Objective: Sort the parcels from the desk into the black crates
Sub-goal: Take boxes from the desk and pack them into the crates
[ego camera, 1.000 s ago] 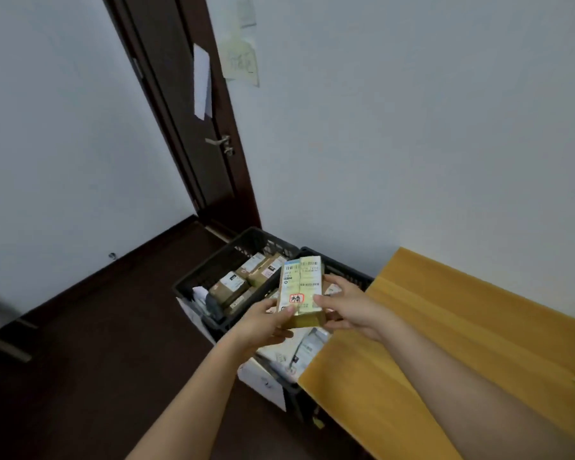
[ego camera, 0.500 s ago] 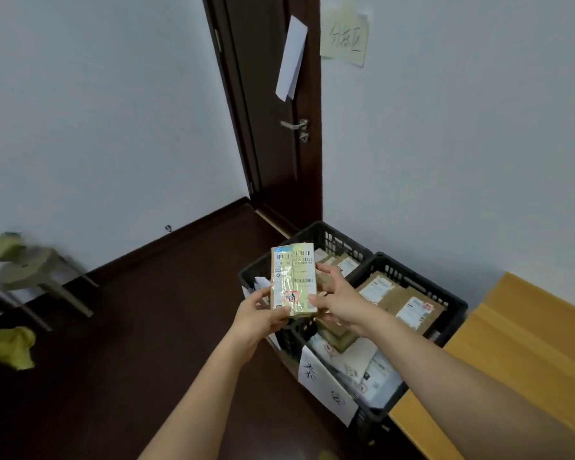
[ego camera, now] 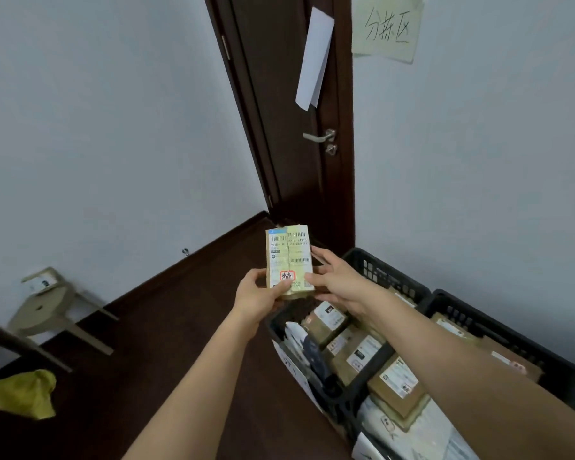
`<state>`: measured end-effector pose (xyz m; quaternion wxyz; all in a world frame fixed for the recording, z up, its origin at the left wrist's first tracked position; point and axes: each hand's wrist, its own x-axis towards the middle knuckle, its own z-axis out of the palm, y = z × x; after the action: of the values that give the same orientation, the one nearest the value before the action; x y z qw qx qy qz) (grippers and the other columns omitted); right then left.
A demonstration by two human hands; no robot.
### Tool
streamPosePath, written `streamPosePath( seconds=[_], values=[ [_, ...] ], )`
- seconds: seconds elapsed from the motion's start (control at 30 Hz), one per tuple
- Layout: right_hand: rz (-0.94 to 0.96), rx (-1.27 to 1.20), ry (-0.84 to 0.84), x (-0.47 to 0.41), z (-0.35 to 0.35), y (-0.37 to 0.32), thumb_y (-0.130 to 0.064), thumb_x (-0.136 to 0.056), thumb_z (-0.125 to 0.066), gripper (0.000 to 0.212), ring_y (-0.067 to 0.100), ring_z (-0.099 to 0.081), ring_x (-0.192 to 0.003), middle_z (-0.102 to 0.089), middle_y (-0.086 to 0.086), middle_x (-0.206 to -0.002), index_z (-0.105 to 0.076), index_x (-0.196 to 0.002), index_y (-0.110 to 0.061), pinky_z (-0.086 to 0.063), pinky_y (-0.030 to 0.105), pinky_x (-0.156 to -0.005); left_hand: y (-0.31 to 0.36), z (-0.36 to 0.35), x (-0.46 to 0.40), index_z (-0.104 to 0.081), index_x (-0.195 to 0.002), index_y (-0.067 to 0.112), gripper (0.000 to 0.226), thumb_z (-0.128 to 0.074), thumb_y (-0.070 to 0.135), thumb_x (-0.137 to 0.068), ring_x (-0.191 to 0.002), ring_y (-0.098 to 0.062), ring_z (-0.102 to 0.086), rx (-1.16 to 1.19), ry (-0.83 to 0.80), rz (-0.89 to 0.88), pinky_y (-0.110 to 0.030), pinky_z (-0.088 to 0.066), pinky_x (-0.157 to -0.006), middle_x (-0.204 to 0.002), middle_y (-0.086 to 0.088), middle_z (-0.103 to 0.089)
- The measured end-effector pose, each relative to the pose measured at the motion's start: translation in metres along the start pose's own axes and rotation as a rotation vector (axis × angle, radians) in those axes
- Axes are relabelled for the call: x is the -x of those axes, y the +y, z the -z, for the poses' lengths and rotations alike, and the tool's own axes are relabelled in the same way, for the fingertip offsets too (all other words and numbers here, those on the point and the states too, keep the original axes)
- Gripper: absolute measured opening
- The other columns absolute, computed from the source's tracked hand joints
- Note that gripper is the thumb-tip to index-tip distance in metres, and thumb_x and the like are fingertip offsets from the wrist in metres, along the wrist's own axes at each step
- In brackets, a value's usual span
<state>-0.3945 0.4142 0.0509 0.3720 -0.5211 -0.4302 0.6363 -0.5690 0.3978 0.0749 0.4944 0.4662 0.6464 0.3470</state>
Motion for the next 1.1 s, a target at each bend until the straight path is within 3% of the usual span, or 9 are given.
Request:
streamPosePath(
  seconds=[0.23, 0.37, 0.47, 0.57, 0.67, 0.87, 0.97, 1.1],
  values=[
    [-0.053, -0.012, 0.096, -0.068, 0.025, -0.011, -0.004, -0.09, -0.066, 0.072, 0.018, -0.067, -0.107, -0.067, 0.0, -0.117, -0.036, -0.146, -0.038, -0.053, 0.048, -0.098, 0.02, -0.01, -0.089, -0.05, -0.118, 0.017, 0.042, -0.075, 0.014, -0.085, -0.091, -0.023, -0.072, -0.075, -0.158, 0.062, -0.036, -0.06, -0.081, -0.107, -0.007, -0.069],
    [-0.126, -0.07, 0.195, -0.093, 0.053, -0.004, -0.002, -0.091, -0.066, 0.072, 0.018, -0.071, -0.1, -0.071, 0.002, -0.113, -0.035, -0.147, -0.034, -0.057, 0.041, -0.091, 0.024, -0.035, -0.139, -0.046, -0.117, 0.02, 0.039, -0.071, 0.011, -0.088, -0.083, -0.017, -0.071, -0.166, -0.313, 0.108, -0.026, -0.059, -0.068, -0.108, -0.008, -0.069],
    [-0.167, -0.097, 0.276, -0.115, 0.078, 0.005, -0.001, -0.091, -0.065, 0.072, 0.021, -0.07, -0.102, -0.071, 0.004, -0.115, -0.033, -0.15, -0.028, -0.056, 0.044, -0.094, 0.028, -0.06, -0.181, -0.047, -0.128, 0.017, 0.044, -0.069, 0.015, -0.091, -0.087, -0.018, -0.072, -0.251, -0.466, 0.136, -0.027, -0.059, -0.073, -0.107, -0.007, -0.07],
    [-0.166, -0.134, 0.399, -0.129, 0.097, 0.014, 0.001, -0.091, -0.063, 0.072, 0.023, -0.071, -0.1, -0.069, 0.006, -0.12, -0.034, -0.152, -0.024, -0.06, 0.039, -0.084, 0.032, -0.087, -0.221, -0.049, -0.133, 0.018, 0.044, -0.067, 0.019, -0.093, -0.081, -0.012, -0.07, -0.306, -0.606, 0.134, -0.024, -0.057, -0.07, -0.103, -0.002, -0.071],
    [-0.211, -0.227, 0.561, -0.139, 0.101, 0.021, 0.001, -0.093, -0.062, 0.069, 0.022, -0.071, -0.097, -0.069, 0.005, -0.116, -0.035, -0.149, -0.028, -0.059, 0.035, -0.075, 0.033, -0.107, -0.258, -0.047, -0.139, 0.016, 0.048, -0.065, 0.018, -0.094, -0.081, -0.013, -0.069, -0.365, -0.737, 0.142, -0.02, -0.055, -0.062, -0.112, -0.006, -0.069],
    [-0.294, -0.33, 0.75, -0.178, 0.09, 0.043, -0.005, -0.091, -0.066, 0.068, 0.025, -0.071, -0.099, -0.07, 0.007, -0.115, -0.035, -0.149, -0.024, -0.057, 0.047, -0.09, 0.028, -0.117, -0.317, -0.045, -0.141, 0.016, 0.05, -0.063, 0.015, -0.095, -0.087, -0.015, -0.068, -0.471, -0.918, 0.185, -0.018, -0.052, -0.056, -0.116, -0.006, -0.066],
    [-0.35, -0.409, 0.833, -0.193, 0.078, 0.072, -0.01, -0.091, -0.069, 0.069, 0.024, -0.069, -0.101, -0.068, 0.007, -0.121, -0.035, -0.148, -0.027, -0.058, 0.043, -0.087, 0.005, -0.127, -0.342, -0.044, -0.142, 0.018, 0.053, -0.065, 0.018, -0.093, -0.094, -0.017, -0.069, -0.547, -1.007, 0.203, -0.024, -0.055, -0.067, -0.113, -0.004, -0.067],
    [-0.471, -0.516, 0.894, -0.199, 0.056, 0.129, -0.008, -0.091, -0.068, 0.068, 0.025, -0.068, -0.102, -0.065, 0.009, -0.125, -0.035, -0.147, -0.028, -0.059, 0.032, -0.072, -0.051, -0.134, -0.352, -0.048, -0.136, 0.019, 0.047, -0.066, 0.017, -0.093, -0.099, -0.02, -0.067, -0.631, -1.081, 0.322, -0.034, -0.055, -0.088, -0.108, -0.002, -0.067]
  ],
)
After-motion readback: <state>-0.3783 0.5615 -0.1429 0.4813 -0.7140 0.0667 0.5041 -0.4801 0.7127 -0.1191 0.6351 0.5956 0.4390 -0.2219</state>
